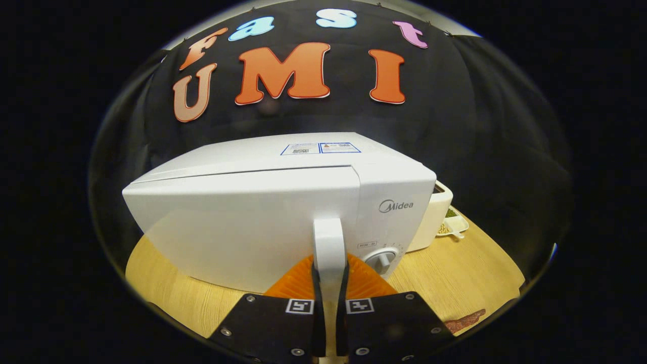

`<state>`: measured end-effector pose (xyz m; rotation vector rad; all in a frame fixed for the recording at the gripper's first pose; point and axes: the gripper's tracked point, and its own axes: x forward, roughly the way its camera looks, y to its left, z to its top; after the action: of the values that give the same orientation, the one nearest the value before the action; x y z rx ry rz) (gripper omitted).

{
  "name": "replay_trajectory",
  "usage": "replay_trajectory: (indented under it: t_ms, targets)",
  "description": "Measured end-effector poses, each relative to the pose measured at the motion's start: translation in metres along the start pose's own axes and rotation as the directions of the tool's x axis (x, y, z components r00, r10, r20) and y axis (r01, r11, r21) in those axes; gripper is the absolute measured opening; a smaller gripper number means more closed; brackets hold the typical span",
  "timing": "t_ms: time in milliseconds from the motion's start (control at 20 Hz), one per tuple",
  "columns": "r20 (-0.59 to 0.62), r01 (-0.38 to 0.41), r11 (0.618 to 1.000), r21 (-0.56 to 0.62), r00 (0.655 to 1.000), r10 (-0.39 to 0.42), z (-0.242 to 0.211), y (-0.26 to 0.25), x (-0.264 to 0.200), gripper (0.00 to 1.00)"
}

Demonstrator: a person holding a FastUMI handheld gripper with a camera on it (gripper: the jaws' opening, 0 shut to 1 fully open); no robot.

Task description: Open the microwave, put the food inside, and close the microwave door.

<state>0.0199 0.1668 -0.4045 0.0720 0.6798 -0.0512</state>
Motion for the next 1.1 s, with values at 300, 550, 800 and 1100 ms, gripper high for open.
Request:
replay_trajectory:
  t_ms: [300, 550, 800, 1100]
  targets:
    - [0.061, 0.06, 0.997, -0.048, 0.997, -0.057, -0.017, 0.004, -0.044, 0.08]
    - [0.053, 0.005, 0.998, -0.056, 0.999, -0.002, -0.042, 0.017, -0.092, 0.08]
    - [-0.001, -0.094, 0.993, -0.071, 0.996, 0.094, -0.062, 0.037, -0.131, 0.09]
    - [-0.082, -0.299, 0.946, -0.128, 0.953, 0.291, -0.09, 0.085, -0.191, 0.08]
